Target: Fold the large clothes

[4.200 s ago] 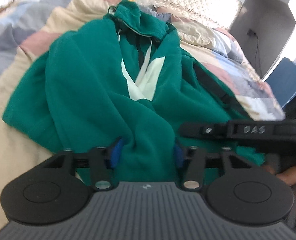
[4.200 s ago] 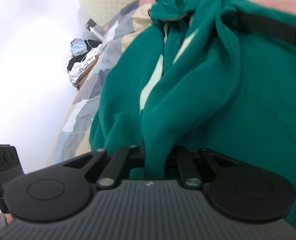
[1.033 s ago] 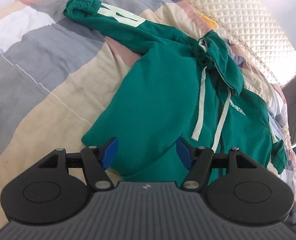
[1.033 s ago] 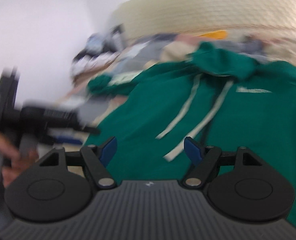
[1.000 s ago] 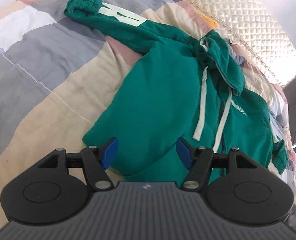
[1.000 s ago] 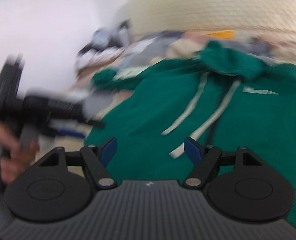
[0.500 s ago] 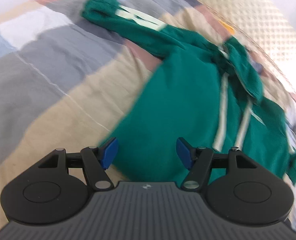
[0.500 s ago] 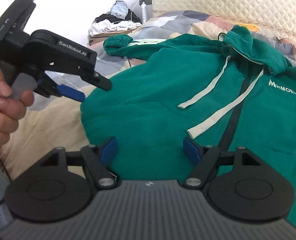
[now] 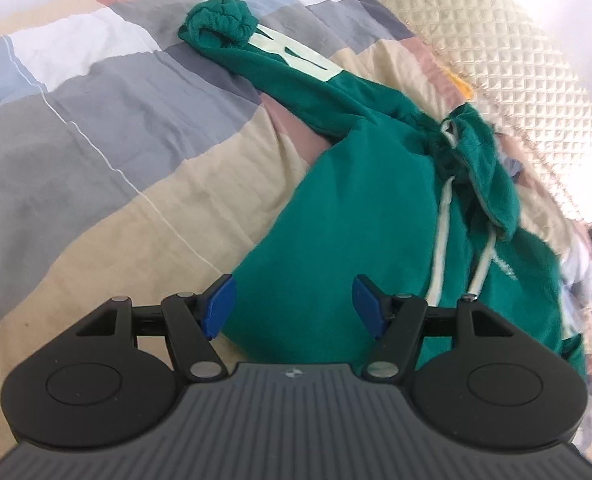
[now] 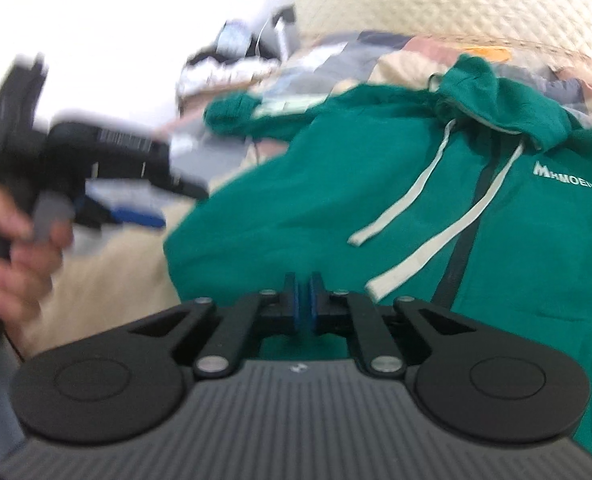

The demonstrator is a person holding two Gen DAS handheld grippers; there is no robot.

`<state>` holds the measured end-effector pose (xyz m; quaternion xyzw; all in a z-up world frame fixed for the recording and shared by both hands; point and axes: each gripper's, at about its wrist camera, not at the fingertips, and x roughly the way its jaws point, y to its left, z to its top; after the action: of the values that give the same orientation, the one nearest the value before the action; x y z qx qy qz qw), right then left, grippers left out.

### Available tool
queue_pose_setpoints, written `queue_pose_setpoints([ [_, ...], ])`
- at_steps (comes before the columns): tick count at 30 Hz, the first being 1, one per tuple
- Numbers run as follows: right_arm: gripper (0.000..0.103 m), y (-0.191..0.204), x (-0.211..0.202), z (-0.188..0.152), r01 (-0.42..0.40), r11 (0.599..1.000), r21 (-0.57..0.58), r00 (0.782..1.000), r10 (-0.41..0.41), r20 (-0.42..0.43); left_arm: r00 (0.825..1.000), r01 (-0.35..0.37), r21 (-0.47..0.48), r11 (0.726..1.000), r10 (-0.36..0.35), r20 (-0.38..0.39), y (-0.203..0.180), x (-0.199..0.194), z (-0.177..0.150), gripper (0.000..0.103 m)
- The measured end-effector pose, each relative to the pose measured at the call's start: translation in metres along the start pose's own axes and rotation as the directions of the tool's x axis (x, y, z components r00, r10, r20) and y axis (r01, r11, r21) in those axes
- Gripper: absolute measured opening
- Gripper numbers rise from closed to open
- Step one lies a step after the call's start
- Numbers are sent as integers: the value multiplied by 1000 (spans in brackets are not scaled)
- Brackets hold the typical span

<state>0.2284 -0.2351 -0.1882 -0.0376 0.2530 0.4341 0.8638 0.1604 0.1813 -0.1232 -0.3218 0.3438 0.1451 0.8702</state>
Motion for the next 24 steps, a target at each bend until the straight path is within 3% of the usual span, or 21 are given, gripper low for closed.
queue_pose_setpoints([
  [3, 3, -21, -4, 4, 6, 995, 101, 1000, -8, 23, 999, 39, -2, 999, -39, -1, -2, 0, 0, 69],
  [6, 3, -52, -6, 1, 72, 971, 226, 997, -78, 18, 997, 81, 1, 997, -81, -16, -5, 2, -2, 69],
  [9, 3, -90, -7, -6, 104, 917, 386, 994, -110, -6, 995, 96, 14, 995, -95, -24, -10, 4, -5, 69],
  [13, 3, -114, -4, -19, 83, 842, 533, 996, -82, -25, 999, 48, 22, 999, -48, -21, -8, 5, -6, 69],
  [17, 7, -102, -4, -13, 44, 874, 484, 999, -51, 0, 1000, 12, -13, 1000, -12, -16, 3, 3, -2, 69],
  [24, 12, -40, -10, 6, -166, 943, 288, 986, 149, 80, 999, -34, -77, 996, 36, 29, 16, -4, 9, 69],
])
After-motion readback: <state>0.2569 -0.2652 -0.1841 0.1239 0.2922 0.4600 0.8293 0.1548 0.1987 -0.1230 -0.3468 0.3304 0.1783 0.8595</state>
